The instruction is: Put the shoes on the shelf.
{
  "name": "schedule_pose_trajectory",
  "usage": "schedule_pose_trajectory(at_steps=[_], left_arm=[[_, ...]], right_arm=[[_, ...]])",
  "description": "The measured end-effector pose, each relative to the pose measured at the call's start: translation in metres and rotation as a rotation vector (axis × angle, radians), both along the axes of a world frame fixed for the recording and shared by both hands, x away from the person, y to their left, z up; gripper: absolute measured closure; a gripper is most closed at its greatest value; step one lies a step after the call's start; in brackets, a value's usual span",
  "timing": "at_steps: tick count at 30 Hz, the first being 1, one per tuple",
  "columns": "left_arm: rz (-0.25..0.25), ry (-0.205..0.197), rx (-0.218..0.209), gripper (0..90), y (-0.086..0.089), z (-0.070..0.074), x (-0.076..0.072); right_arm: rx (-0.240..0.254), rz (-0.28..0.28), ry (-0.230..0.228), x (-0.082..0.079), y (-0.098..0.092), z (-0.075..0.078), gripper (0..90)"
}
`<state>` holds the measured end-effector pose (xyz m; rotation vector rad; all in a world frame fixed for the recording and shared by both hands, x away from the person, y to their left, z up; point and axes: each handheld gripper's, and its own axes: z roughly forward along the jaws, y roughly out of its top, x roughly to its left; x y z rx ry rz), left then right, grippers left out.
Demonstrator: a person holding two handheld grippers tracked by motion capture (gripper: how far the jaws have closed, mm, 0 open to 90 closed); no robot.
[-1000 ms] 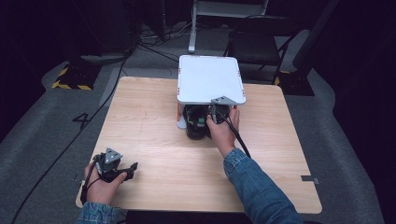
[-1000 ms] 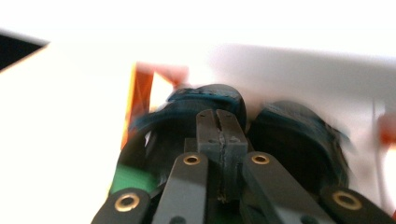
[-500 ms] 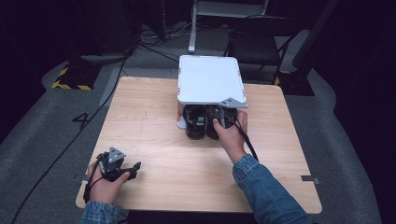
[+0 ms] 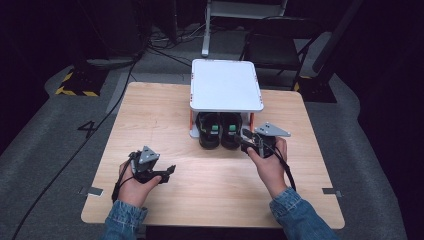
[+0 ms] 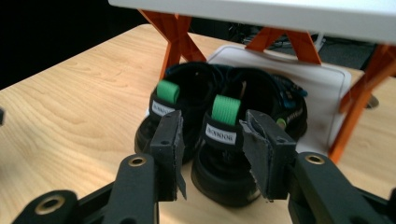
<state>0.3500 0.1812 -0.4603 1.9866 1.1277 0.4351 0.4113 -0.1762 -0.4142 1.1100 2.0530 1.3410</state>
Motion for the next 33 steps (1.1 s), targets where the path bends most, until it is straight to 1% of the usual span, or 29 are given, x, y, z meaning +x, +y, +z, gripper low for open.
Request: schedule_pose_trajectory(at_steps=[1,2,3,4,6,7,8,9,10,11,12,13,15,16,18,21,24,26,28,30,32,33], left_arm=[[-0.004,-0.004,-0.006,30.1,-0.004,0.002,0.003],[-0.026,-0.006,-0.002,30.1,-0.007,0.003,0.005],[-0.044,0.0,0.007,30.2,-0.012,0.005,0.009],[-0.047,0.008,0.012,30.6,-0.015,0.006,0.012],[-0.053,0.014,0.007,33.0,-0.018,0.007,0.014],[-0.055,0.026,0.0,33.0,-0.021,0.007,0.016],[-0.066,0.027,0.006,38.7,-0.025,0.008,0.02],[-0.071,0.025,0.018,39.1,-0.026,0.008,0.022],[-0.071,0.025,0.018,38.9,-0.026,0.008,0.022],[-0.076,0.026,0.01,38.9,-0.031,0.008,0.026],[-0.076,0.026,0.01,40.0,-0.031,0.008,0.026],[-0.093,0.03,0.006,40.8,-0.035,0.008,0.029],[-0.102,0.027,0.01,41.8,-0.038,0.008,0.03],[-0.115,0.035,-0.012,44.1,-0.043,0.007,0.032],[-0.12,0.042,-0.017,45.2,-0.046,0.006,0.034],[-0.131,0.051,-0.031,51.7,-0.05,0.003,0.036],[-0.142,0.061,-0.036,59.2,-0.054,0.0,0.038],[-0.146,0.063,-0.044,64.8,-0.057,-0.001,0.04],[-0.153,0.066,-0.052,69.3,-0.062,-0.004,0.042],[-0.16,0.062,-0.063,74.6,-0.069,-0.006,0.044],[-0.168,0.054,-0.072,77.5,-0.077,-0.008,0.048],[-0.172,0.046,-0.07,78.9,-0.08,-0.009,0.05]], right_arm=[[0.0,-0.006,0.004,-0.002,-0.004,-0.002,57.8],[-0.01,-0.015,0.01,-0.004,-0.008,-0.005,57.0],[-0.012,-0.017,0.013,-0.005,-0.009,-0.007,57.0],[-0.01,-0.017,0.018,-0.006,-0.01,-0.008,57.0],[-0.009,-0.019,0.025,-0.007,-0.011,-0.01,57.3],[-0.013,-0.017,0.031,-0.009,-0.011,-0.012,58.7],[-0.018,-0.009,0.054,-0.012,-0.011,-0.015,61.0],[-0.022,-0.007,0.054,-0.013,-0.011,-0.016,61.0],[-0.025,-0.003,0.058,-0.014,-0.01,-0.017,61.0],[-0.029,0.001,0.064,-0.016,-0.009,-0.018,61.0],[-0.029,0.001,0.064,-0.016,-0.009,-0.018,61.0],[-0.038,0.009,0.077,-0.017,-0.007,-0.021,61.7],[-0.042,0.011,0.079,-0.018,-0.006,-0.022,61.9],[-0.05,0.02,0.093,-0.018,-0.004,-0.026,63.3],[-0.051,0.027,0.105,-0.017,-0.003,-0.03,65.6],[-0.05,0.031,0.116,-0.016,-0.001,-0.036,68.5],[-0.038,0.029,0.131,-0.014,0.002,-0.042,75.0],[-0.046,0.026,0.132,-0.012,0.003,-0.047,78.7],[-0.049,0.024,0.135,-0.009,0.005,-0.051,80.3],[-0.049,0.026,0.144,-0.005,0.008,-0.056,81.7],[-0.041,0.025,0.157,-0.002,0.011,-0.061,82.4],[-0.036,0.024,0.165,-0.001,0.013,-0.063,83.0]])
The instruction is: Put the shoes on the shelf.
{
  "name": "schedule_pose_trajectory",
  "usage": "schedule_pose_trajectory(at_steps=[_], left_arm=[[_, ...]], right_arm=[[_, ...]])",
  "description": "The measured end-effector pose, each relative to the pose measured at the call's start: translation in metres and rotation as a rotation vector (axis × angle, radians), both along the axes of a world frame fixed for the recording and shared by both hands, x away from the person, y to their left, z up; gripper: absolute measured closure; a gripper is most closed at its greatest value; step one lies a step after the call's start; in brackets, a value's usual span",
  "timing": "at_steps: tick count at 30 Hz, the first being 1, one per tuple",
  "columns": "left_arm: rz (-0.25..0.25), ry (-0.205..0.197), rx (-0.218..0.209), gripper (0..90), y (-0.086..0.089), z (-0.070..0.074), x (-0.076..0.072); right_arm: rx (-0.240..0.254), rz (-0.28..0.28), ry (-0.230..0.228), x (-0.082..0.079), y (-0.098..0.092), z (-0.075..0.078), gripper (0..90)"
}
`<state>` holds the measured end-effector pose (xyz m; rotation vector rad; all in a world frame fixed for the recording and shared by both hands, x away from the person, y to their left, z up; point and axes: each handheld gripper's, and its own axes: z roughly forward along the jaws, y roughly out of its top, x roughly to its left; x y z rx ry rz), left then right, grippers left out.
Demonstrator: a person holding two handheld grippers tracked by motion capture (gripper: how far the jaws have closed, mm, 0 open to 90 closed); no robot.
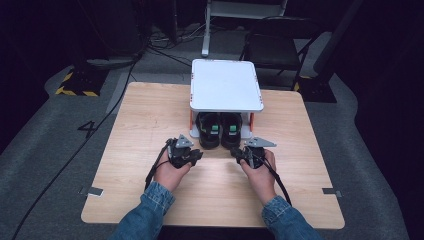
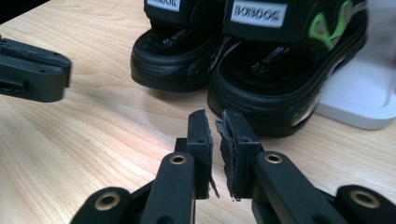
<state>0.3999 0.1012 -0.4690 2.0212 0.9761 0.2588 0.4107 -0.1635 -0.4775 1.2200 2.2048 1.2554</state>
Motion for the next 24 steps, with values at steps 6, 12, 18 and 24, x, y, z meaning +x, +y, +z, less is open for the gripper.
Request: schedule_pose_trajectory(at_steps=[6,12,18,24], left_arm=[[0.004,-0.009,-0.024,80.2,-0.016,-0.011,0.015],[0.03,0.023,-0.051,84.5,-0.019,-0.019,0.031],[0.053,0.019,-0.026,85.6,-0.026,-0.017,0.037],[0.107,-0.007,-0.026,84.3,-0.022,-0.017,0.053]], right_arm=[[-0.007,-0.028,0.012,0.004,0.002,-0.01,83.4],[-0.049,-0.082,-0.016,0.007,-0.003,-0.015,84.6],[-0.061,-0.101,-0.039,0.01,-0.003,-0.013,87.2],[-0.05,-0.13,-0.04,0.024,0.001,-0.012,87.0]])
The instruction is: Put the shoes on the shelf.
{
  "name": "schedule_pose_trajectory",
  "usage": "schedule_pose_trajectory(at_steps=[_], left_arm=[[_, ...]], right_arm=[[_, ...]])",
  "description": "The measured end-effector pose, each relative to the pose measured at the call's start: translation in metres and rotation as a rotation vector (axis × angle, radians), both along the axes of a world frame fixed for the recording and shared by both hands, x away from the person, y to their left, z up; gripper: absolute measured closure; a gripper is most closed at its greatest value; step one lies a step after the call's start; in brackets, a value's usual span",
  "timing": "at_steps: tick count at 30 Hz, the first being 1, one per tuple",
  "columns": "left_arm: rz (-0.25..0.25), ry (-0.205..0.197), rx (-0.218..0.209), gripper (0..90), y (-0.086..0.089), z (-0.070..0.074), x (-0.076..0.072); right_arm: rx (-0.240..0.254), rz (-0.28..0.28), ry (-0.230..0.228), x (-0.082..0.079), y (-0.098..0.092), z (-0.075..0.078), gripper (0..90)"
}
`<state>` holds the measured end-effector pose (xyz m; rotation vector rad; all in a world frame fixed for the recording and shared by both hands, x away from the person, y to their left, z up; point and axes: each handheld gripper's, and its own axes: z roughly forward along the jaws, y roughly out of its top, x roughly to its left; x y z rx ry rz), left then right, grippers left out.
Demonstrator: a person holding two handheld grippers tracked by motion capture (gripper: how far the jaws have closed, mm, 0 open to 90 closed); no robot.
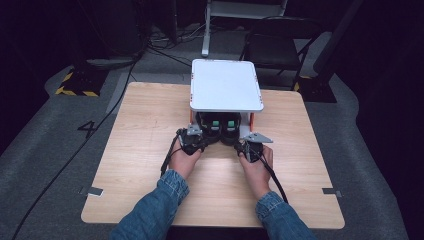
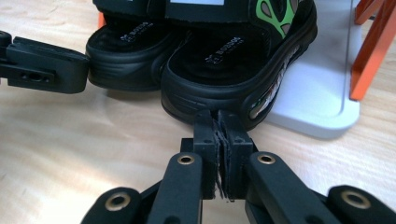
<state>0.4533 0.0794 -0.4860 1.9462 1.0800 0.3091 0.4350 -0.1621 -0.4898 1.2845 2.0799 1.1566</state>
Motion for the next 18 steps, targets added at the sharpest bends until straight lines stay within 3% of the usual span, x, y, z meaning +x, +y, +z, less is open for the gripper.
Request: schedule_pose_trajectory(at_steps=[2,5,6,10,15,18], left_arm=[[0.023,-0.036,0.017,81.6,0.001,0.002,0.006],[0.036,-0.019,0.009,82.0,0.002,0.002,0.019],[0.058,-0.033,0.005,81.5,0.003,0.001,0.022],[0.072,-0.009,0.008,76.6,0.006,-0.001,0.035],[0.094,-0.038,0.058,77.5,0.003,-0.001,0.049],[0.097,-0.043,0.04,77.6,0.002,-0.004,0.053]], right_arm=[[-0.01,-0.009,-0.004,0.007,0.003,0.0,86.7],[-0.06,-0.017,-0.025,0.016,0.007,-0.001,85.3],[-0.062,-0.022,-0.024,0.02,0.008,-0.001,83.6],[-0.052,-0.032,-0.011,0.03,0.008,-0.001,82.7],[-0.068,-0.042,-0.016,0.045,0.013,-0.001,81.8],[-0.053,-0.055,-0.008,0.052,0.011,-0.001,81.0]])
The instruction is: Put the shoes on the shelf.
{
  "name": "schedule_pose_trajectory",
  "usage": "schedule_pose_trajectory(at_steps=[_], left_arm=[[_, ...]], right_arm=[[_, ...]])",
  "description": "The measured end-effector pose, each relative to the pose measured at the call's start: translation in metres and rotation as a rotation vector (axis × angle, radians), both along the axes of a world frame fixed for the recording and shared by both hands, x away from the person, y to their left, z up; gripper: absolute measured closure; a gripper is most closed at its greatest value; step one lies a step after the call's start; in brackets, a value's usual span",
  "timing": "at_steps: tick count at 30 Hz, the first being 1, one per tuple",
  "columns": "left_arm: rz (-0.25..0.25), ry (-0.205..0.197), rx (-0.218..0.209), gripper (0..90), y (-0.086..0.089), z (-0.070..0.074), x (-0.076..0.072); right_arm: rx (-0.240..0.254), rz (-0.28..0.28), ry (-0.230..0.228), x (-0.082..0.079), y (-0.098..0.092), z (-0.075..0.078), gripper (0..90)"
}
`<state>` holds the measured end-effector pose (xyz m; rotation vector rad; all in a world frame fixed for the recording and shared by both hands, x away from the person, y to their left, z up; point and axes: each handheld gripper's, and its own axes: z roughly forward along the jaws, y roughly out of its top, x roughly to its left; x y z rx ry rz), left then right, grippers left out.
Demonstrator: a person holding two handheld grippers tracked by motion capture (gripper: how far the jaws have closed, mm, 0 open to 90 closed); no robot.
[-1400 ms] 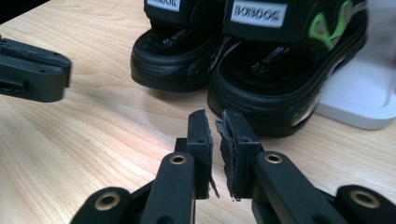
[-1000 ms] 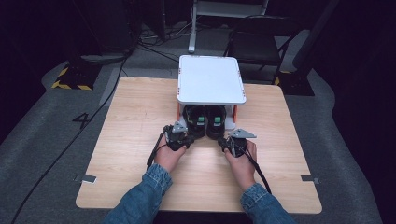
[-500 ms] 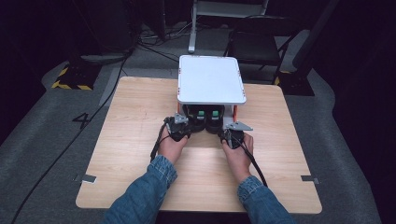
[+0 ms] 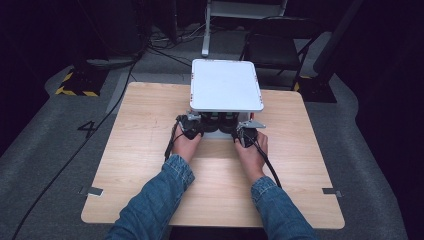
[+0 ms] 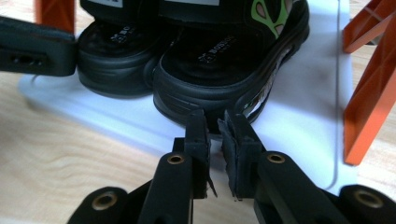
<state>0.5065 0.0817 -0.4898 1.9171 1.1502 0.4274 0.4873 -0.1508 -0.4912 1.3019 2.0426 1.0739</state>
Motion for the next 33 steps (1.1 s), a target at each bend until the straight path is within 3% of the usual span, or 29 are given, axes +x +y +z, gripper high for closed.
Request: schedule_pose_trajectory(at_steps=[4,7,11,14,17,23,26,27,29,33], left_arm=[[-0.006,-0.013,-0.011,73.6,-0.001,-0.002,0.002],[-0.026,-0.01,-0.005,69.0,0.001,-0.003,-0.002],[-0.048,-0.008,-0.018,64.1,0.002,0.005,-0.012],[-0.096,0.02,-0.024,58.6,0.002,0.012,-0.023],[-0.119,0.023,-0.008,55.3,0.003,0.017,-0.031],[-0.137,-0.032,0.01,48.1,0.013,0.045,-0.067],[-0.136,-0.049,-0.006,43.0,0.02,0.058,-0.083],[-0.136,-0.049,-0.006,40.9,0.02,0.058,-0.083],[-0.148,-0.048,-0.004,37.6,0.03,0.069,-0.099],[-0.132,-0.057,-0.005,31.6,0.043,0.08,-0.115]], right_arm=[[-0.036,-0.019,-0.003,0.007,0.0,0.002,79.5],[-0.03,-0.032,-0.006,0.008,-0.002,0.003,77.4],[-0.025,-0.005,-0.02,0.0,-0.003,0.008,74.4],[-0.007,0.022,-0.044,-0.011,-0.007,0.019,72.4],[0.009,0.035,-0.053,-0.017,-0.011,0.026,70.9],[0.048,0.079,-0.088,-0.04,-0.03,0.054,61.8],[0.067,0.097,-0.088,-0.046,-0.035,0.062,56.8],[0.068,0.105,-0.086,-0.049,-0.037,0.065,54.5],[0.075,0.119,-0.083,-0.054,-0.04,0.071,51.8],[0.083,0.143,-0.093,-0.065,-0.051,0.083,47.6]])
